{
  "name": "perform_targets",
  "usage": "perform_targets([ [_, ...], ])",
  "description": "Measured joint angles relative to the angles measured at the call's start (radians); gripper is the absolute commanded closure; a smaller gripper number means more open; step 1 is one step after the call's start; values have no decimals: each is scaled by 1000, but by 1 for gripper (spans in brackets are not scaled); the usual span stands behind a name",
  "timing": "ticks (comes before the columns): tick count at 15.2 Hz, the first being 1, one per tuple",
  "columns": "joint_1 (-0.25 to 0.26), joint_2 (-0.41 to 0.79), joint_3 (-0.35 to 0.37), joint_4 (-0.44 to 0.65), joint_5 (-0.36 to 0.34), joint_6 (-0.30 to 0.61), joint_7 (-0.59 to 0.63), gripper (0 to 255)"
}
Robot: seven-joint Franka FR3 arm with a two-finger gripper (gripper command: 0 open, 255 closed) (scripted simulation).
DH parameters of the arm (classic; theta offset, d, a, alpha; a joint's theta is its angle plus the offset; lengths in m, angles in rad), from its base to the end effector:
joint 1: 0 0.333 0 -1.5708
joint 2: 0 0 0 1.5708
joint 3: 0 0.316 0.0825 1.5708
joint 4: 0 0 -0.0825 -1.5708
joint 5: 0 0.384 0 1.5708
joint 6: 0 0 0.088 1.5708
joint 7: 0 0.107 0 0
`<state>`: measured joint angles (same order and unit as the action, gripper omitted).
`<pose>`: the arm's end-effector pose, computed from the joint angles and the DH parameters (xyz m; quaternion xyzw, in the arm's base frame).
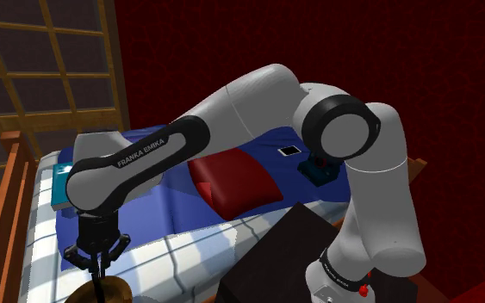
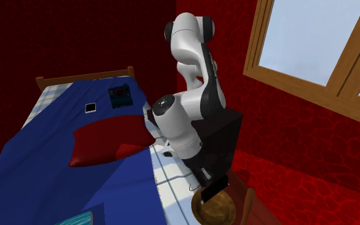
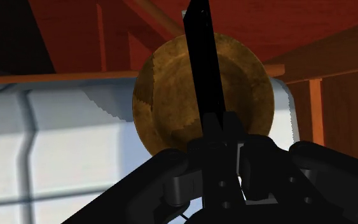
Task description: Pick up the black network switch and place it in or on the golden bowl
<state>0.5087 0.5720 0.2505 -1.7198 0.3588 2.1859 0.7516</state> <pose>0.4825 0.4541 0.2605 -0.9695 0.1213 0.1775 0.1180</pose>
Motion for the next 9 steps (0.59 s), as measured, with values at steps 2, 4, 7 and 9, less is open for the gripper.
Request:
perform_targets([
  [2, 1, 17, -1, 0, 0, 15, -6, 255],
  [4, 4, 38, -2, 5, 0, 32, -11, 255],
  [7, 7, 65, -2, 6, 0, 56, -20, 255],
  [9, 8, 84, -3, 7, 1, 73, -26, 255],
])
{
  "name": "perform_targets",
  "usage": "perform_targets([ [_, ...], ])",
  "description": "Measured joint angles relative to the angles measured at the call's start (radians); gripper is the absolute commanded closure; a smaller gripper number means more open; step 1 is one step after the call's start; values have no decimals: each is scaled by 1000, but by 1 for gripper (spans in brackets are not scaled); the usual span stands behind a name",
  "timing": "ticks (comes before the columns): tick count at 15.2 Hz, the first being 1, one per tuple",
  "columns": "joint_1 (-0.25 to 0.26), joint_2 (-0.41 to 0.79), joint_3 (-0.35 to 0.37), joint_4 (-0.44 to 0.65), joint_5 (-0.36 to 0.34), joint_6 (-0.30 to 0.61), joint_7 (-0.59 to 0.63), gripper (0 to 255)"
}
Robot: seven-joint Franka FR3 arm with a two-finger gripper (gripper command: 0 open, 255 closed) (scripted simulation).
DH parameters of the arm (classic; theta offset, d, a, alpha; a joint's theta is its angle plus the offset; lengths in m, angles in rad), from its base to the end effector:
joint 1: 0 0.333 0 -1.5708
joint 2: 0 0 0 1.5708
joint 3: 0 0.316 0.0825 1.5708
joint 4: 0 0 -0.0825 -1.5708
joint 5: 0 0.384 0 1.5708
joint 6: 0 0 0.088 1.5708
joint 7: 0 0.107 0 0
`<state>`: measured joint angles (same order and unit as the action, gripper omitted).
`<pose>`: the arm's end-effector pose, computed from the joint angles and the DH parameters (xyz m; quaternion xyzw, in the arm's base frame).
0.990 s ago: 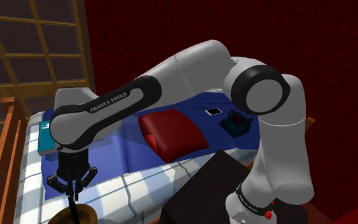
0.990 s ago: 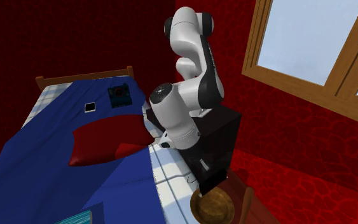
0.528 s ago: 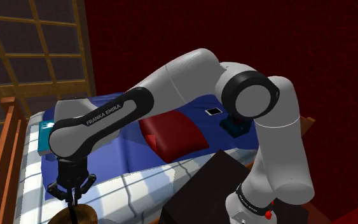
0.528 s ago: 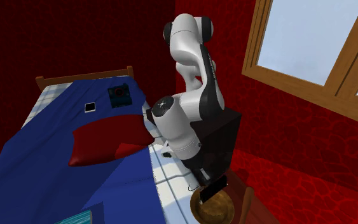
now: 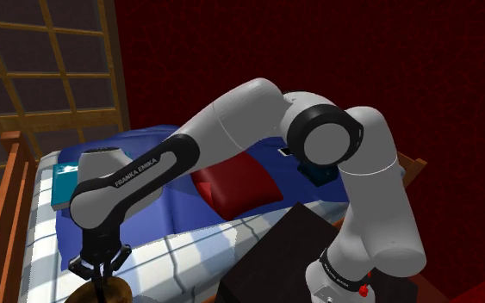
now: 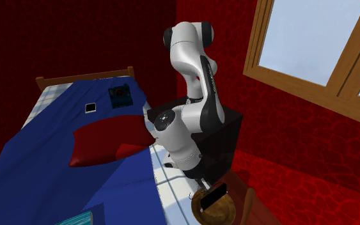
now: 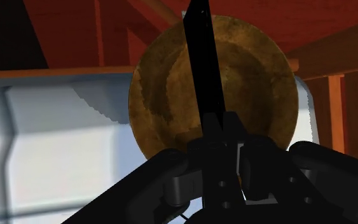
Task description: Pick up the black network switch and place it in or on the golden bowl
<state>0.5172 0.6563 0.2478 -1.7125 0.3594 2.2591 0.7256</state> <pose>0.4834 0.4563 0.2136 -0.9694 0.1212 0.1775 0.1182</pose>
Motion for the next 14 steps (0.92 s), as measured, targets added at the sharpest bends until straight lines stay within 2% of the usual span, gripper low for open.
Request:
perform_targets([
  [7, 1, 41, -3, 4, 3, 51, -18, 255],
  [12, -1, 47, -4, 7, 3, 51, -21, 255],
  [13, -1, 48, -5, 8, 2, 50, -22, 0],
  [14, 0, 50, -4, 5, 3, 49, -22, 0],
])
